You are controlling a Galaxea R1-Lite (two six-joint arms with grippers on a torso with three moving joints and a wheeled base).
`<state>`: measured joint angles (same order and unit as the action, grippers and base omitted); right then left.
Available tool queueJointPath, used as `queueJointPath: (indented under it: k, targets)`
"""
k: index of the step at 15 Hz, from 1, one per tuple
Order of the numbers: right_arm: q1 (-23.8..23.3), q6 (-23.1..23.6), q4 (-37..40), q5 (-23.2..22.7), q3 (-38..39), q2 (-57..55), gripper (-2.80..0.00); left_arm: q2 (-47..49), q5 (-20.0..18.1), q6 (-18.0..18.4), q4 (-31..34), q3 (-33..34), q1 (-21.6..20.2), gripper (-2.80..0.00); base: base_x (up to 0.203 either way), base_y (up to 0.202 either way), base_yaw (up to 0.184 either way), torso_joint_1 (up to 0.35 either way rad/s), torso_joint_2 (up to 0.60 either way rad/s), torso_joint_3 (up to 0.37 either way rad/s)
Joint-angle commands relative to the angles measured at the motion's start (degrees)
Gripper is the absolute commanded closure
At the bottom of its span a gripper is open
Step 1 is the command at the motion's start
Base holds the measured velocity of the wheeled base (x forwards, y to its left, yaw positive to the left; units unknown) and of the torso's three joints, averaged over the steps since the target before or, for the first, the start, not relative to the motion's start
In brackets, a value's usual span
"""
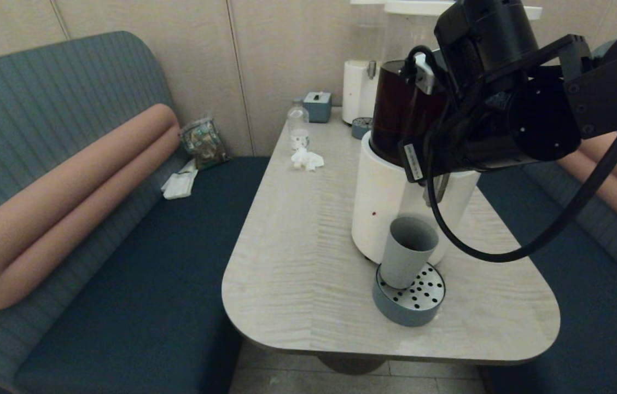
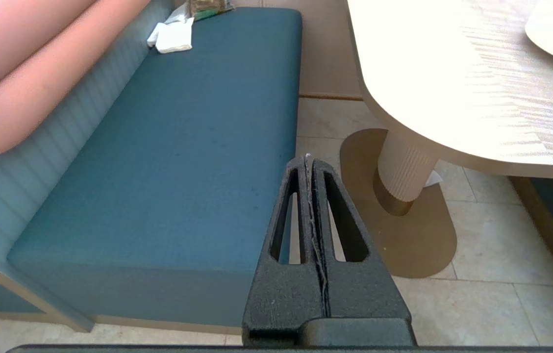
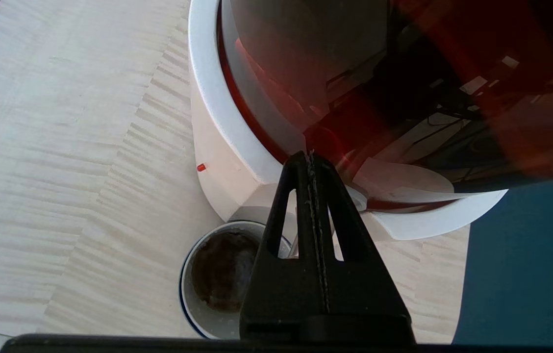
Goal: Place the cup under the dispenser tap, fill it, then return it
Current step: Turn off the faucet
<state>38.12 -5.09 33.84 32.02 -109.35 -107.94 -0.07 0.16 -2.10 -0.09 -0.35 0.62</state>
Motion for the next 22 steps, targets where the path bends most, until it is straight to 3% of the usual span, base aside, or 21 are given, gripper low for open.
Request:
queueJointPath:
  k: [1, 22]
  targets:
    - [0.02, -0.01, 0.26, 0.79, -0.07, -0.34, 0.00, -0.01, 0.02, -0.01, 0.00, 0.00, -0.01, 0.00, 0.000, 0.000, 0.000, 0.000, 0.00, 0.000]
    - [0.02, -0.01, -0.42, 5.51, -0.60, -1.49, 0.00, -0.01, 0.02, -0.01, 0.00, 0.00, -0.01, 0.00, 0.000, 0.000, 0.000, 0.000, 0.00, 0.000]
